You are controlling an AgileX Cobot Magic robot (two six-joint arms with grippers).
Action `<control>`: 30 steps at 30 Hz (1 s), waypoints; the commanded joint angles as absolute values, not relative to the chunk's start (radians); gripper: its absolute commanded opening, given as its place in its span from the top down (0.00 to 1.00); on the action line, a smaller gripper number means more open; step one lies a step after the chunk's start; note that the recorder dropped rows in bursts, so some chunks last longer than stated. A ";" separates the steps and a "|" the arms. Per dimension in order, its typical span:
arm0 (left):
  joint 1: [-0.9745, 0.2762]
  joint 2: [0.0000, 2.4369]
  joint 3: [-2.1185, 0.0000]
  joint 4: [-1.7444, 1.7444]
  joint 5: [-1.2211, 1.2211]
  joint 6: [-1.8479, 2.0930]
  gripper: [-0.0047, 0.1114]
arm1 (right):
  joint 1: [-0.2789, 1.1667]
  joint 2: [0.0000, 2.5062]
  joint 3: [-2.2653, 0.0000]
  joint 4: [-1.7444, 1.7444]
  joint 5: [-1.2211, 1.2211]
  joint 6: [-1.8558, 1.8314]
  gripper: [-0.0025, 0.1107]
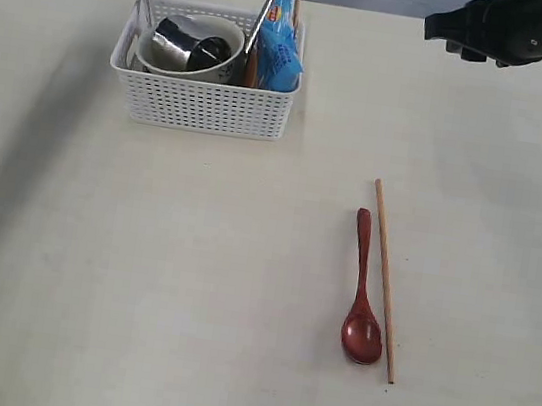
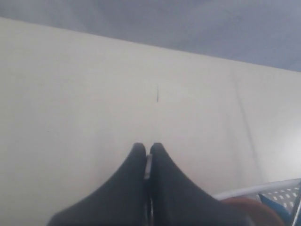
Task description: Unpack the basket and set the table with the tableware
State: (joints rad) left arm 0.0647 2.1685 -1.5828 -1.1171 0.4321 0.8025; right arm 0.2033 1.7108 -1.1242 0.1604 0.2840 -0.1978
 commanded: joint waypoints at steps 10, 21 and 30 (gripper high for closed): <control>0.063 1.998 -1.586 -1.137 0.429 0.890 0.96 | 0.199 1.709 -1.127 0.157 0.268 -0.203 0.63; 0.063 1.873 -1.586 -1.129 0.617 0.973 0.96 | 0.201 1.709 -1.127 0.157 0.261 -0.206 0.63; 0.063 1.828 -1.586 -1.129 0.796 0.989 0.96 | 0.222 1.688 -1.127 0.161 0.269 -0.210 0.63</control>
